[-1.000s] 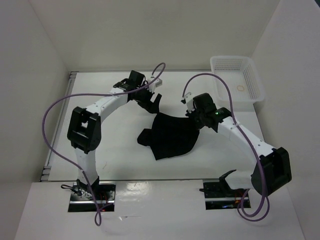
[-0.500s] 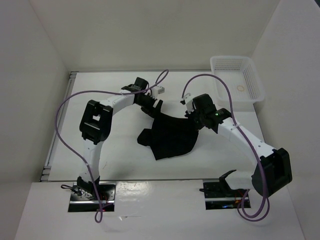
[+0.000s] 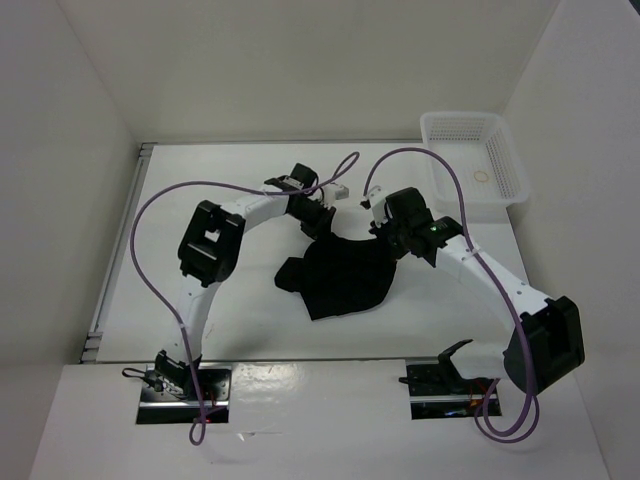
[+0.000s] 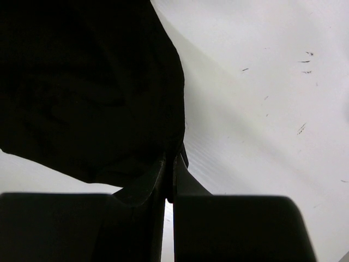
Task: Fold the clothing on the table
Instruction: Flatten the skirt out
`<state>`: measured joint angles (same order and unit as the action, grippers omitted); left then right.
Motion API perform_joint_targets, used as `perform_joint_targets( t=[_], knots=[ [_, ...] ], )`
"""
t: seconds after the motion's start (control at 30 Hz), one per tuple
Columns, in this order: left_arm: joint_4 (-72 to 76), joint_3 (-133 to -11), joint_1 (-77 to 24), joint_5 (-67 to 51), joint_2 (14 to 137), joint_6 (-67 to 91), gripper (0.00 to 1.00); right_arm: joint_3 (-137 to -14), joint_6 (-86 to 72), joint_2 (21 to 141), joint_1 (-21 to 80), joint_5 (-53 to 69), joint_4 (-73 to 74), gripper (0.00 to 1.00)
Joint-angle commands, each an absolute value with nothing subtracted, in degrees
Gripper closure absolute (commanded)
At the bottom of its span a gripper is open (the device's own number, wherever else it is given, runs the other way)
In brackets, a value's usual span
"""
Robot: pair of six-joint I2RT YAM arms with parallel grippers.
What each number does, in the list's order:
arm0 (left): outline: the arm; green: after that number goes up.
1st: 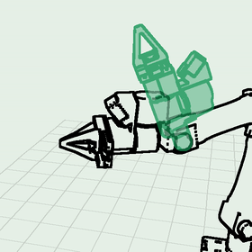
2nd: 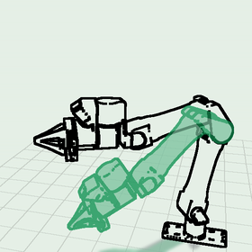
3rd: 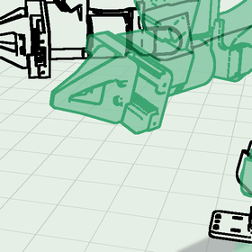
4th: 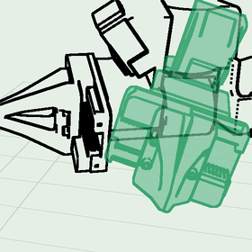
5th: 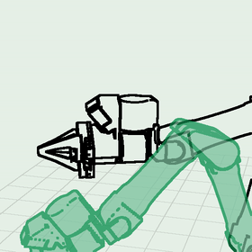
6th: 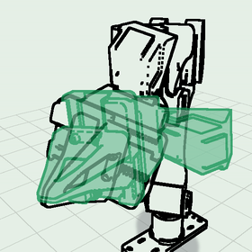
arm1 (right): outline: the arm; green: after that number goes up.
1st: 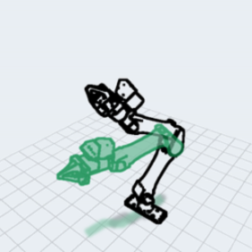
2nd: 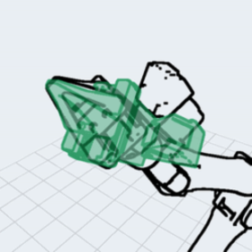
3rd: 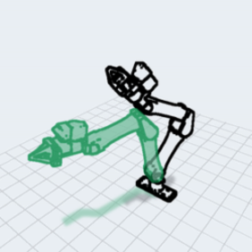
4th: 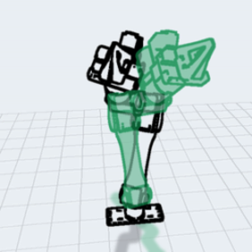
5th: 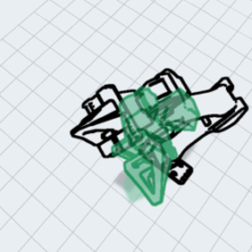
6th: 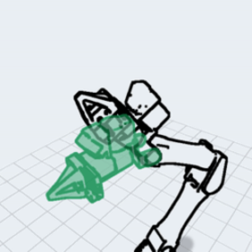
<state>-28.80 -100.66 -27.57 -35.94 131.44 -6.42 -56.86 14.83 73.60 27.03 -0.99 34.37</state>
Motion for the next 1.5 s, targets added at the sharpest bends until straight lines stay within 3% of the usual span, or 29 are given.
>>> perform_joint_targets(
  t=[0.0, 0.1, 0.43, 0.57, 0.73, 1.0, 1.23, 1.47],
  knots=[
    [-30.49, -101.60, -27.33, -35.43, 131.76, -7.82, 1.00, -56.69, 14.41, 71.72, 27.51, -0.62, 32.34, 0.94],
    [-31.20, -103.01, -26.63, -32.97, 127.19, -6.59, 1.00, -57.91, 14.41, 71.02, 27.51, -1.14, 32.34, 0.94],
    [-31.73, -103.01, -21.88, -13.92, 95.21, -2.81, 1.00, -71.97, 15.47, 66.88, 28.03, -8.17, 35.07, 1.00],
    [-31.73, -101.35, -21.88, -12.13, 86.50, -2.20, 1.00, -74.70, 16.69, 65.75, 28.04, -8.17, 34.01, 1.00],
    [-31.73, -96.25, -22.41, -15.99, 74.20, -5.26, 1.00, -78.04, 17.23, 64.51, 28.65, -2.30, 36.55, 1.00],
    [-43.85, -89.48, -21.80, -25.82, 58.74, -15.02, 1.00, -82.08, 20.99, 55.20, 29.44, 20.08, 46.04, 1.00],
    [-49.39, -80.61, -20.74, -32.17, 53.79, -17.67, 1.00, -82.18, 22.85, 57.12, 28.74, 27.42, 50.71, 1.00],
    [-35.88, -66.90, -21.45, -23.92, 63.09, -14.94, 1.00, -69.54, 22.06, 66.96, 28.74, 16.71, 33.26, 1.00]
  ],
)
